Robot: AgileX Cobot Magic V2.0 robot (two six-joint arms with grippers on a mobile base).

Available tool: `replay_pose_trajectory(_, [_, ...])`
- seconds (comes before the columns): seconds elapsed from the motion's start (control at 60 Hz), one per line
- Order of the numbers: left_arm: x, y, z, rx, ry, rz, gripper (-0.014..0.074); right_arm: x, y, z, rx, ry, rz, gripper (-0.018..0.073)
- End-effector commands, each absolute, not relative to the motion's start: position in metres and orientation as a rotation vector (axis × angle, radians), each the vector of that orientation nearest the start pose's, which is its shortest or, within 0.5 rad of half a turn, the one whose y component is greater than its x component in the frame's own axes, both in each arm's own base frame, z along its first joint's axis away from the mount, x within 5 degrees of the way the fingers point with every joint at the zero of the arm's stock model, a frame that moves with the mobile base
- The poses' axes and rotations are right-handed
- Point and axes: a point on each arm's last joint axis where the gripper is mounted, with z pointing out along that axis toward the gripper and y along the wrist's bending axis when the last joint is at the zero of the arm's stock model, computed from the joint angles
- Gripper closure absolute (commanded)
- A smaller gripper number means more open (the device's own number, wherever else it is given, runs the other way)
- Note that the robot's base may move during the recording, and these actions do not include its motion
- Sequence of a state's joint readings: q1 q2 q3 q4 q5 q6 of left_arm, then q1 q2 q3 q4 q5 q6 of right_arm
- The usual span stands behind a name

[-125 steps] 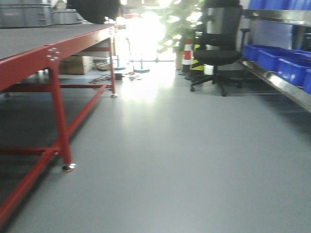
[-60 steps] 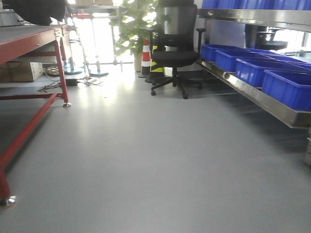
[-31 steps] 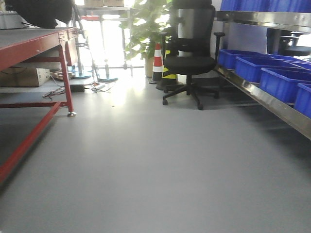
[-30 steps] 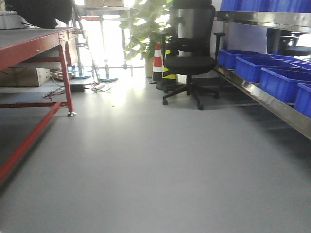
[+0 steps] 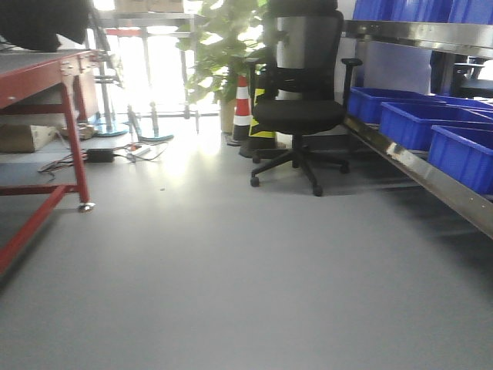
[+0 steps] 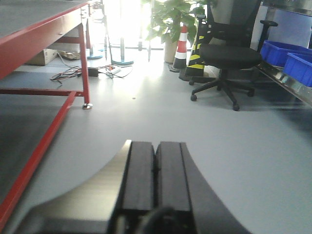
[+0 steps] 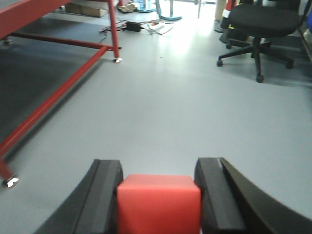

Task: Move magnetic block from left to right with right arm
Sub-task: 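Drive the base away from the table carrying the cube in the right gripper, then turn the base toward the second felt table holding the cube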

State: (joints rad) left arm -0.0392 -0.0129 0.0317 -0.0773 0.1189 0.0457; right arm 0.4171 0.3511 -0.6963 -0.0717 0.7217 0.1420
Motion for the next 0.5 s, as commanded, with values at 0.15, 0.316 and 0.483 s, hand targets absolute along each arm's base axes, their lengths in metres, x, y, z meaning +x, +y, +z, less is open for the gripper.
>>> replay_pose_trajectory(0.15, [0.0559, -0.0024, 0.1975, 0.003, 1.534, -0.062, 0.0713, 0.0527, 0.0182, 0.3707, -0.268, 1.742, 0.306, 0.0334])
replay_pose_trajectory(0.316, [0.0559, -0.0024, 0.1975, 0.003, 1.534, -0.062, 0.0713, 0.0527, 0.0182, 0.3707, -0.268, 1.742, 0.306, 0.0334])
replay_pose_trajectory(0.483, [0.0559, -0.0024, 0.1975, 0.003, 1.534, -0.062, 0.0713, 0.0527, 0.0182, 0.3707, -0.268, 1.742, 0.306, 0.0334])
